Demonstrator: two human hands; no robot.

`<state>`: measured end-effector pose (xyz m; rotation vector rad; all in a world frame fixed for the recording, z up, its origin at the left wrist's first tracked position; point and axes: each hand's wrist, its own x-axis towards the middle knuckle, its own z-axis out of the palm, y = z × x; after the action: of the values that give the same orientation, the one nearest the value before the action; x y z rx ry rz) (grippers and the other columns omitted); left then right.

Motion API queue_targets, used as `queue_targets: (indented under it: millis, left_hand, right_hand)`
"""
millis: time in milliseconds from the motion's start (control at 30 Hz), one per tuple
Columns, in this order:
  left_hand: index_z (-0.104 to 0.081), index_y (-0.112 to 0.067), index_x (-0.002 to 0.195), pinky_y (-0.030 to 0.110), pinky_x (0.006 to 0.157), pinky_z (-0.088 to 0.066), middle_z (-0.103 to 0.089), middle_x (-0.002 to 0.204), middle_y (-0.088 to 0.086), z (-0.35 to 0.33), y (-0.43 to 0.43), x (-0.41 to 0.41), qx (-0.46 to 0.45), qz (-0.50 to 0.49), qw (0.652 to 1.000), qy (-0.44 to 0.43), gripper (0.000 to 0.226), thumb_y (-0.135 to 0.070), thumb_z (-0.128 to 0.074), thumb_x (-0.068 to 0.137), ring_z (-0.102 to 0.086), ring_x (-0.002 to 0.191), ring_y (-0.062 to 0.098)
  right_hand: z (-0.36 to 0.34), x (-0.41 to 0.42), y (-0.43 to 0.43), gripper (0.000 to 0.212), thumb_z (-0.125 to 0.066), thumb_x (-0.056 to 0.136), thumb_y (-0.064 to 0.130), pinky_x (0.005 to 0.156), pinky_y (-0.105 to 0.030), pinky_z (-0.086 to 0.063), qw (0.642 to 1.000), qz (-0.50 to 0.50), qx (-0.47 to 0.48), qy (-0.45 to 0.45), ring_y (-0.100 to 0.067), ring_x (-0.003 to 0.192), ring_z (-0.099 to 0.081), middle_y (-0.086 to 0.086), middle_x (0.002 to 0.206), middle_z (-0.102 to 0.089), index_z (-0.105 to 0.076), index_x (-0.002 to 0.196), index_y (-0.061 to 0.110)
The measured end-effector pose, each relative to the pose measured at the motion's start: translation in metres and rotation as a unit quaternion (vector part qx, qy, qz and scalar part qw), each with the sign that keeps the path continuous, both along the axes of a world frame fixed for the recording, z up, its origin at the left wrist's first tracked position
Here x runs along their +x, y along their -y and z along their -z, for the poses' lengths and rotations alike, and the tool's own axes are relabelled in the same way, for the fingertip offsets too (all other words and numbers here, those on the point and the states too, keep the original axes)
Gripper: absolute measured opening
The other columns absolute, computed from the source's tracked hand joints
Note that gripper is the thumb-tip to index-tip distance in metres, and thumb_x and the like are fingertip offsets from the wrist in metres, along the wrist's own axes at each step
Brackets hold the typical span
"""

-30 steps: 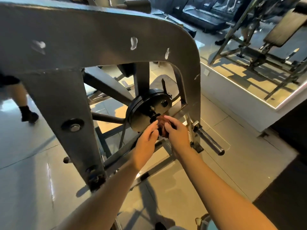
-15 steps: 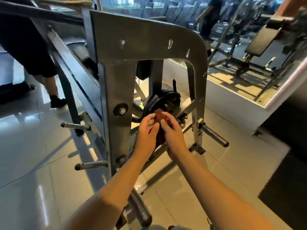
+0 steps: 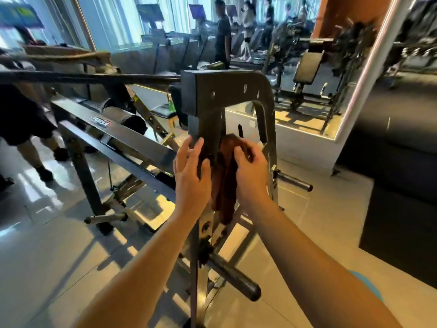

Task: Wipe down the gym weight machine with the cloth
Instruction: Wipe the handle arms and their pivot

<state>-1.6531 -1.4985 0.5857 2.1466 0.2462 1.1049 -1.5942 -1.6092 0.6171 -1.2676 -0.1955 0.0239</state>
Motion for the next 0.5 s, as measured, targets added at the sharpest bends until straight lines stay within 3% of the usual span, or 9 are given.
queue_targets:
  millis: [67,133,233,333,433,500]
  left_hand:
    - [-0.028,-0.041,0.155,0.05,0.113,-0.041,-0.029,0.154,-0.018,-0.017,-0.007,0.006,-0.04,0.03,0.999,0.006,0.056,-0.033,-0.049,0.104,-0.033,0.144,0.015]
    - [-0.023,-0.045,0.155,0.05,0.105,-0.05,-0.032,0.148,-0.017,-0.036,-0.011,0.014,-0.076,0.037,0.996,0.03,0.06,-0.034,-0.051,0.103,-0.044,0.134,0.018]
    - [-0.028,-0.039,0.154,0.046,0.105,-0.05,-0.036,0.139,-0.009,-0.06,-0.017,0.024,-0.069,0.019,0.996,0.054,0.058,-0.031,-0.052,0.103,-0.045,0.127,0.015]
    - [-0.036,-0.039,0.149,0.046,0.103,-0.052,-0.039,0.135,0.001,-0.073,-0.023,0.03,-0.063,0.017,0.996,0.067,0.052,-0.027,-0.055,0.103,-0.048,0.124,0.019]
    - [-0.041,-0.039,0.142,0.047,0.098,-0.055,-0.043,0.14,-0.003,-0.078,-0.028,0.03,-0.077,0.035,0.993,0.077,0.047,-0.025,-0.059,0.101,-0.054,0.123,0.019]
    - [-0.039,-0.039,0.14,0.05,0.096,-0.055,-0.05,0.138,-0.006,-0.079,-0.034,0.028,-0.074,0.049,0.994,0.068,0.046,-0.027,-0.059,0.101,-0.057,0.119,0.017]
  right_hand:
    - [-0.026,-0.001,-0.01,0.019,-0.057,0.102,0.024,0.096,-0.046,-0.057,0.998,0.006,0.024,0.051,-0.018,0.115,-0.062,0.003,0.121,-0.065,-0.066,0.115,0.033]
    - [-0.05,-0.001,-0.022,0.018,-0.06,0.1,0.02,0.098,-0.043,-0.056,0.994,0.016,0.021,0.104,-0.015,0.115,-0.061,0.006,0.117,-0.064,-0.065,0.114,0.029]
    - [-0.069,0.006,-0.043,0.021,-0.062,0.098,0.014,0.104,-0.04,-0.052,0.981,0.062,-0.059,0.173,-0.009,0.116,-0.057,0.011,0.116,-0.062,-0.064,0.115,0.027]
    - [-0.078,0.02,-0.055,0.024,-0.06,0.098,0.01,0.103,-0.04,-0.051,0.985,0.093,-0.059,0.129,-0.01,0.116,-0.057,0.008,0.119,-0.062,-0.063,0.116,0.026]
    - [-0.086,0.021,-0.054,0.022,-0.059,0.099,0.01,0.101,-0.035,-0.052,0.993,0.098,-0.038,0.061,-0.012,0.114,-0.058,0.007,0.116,-0.061,-0.064,0.116,0.023]
    - [-0.084,0.009,-0.051,0.019,-0.06,0.099,0.014,0.099,-0.027,-0.05,0.987,0.087,-0.073,0.113,-0.003,0.109,-0.057,0.011,0.112,-0.061,-0.064,0.114,0.024]
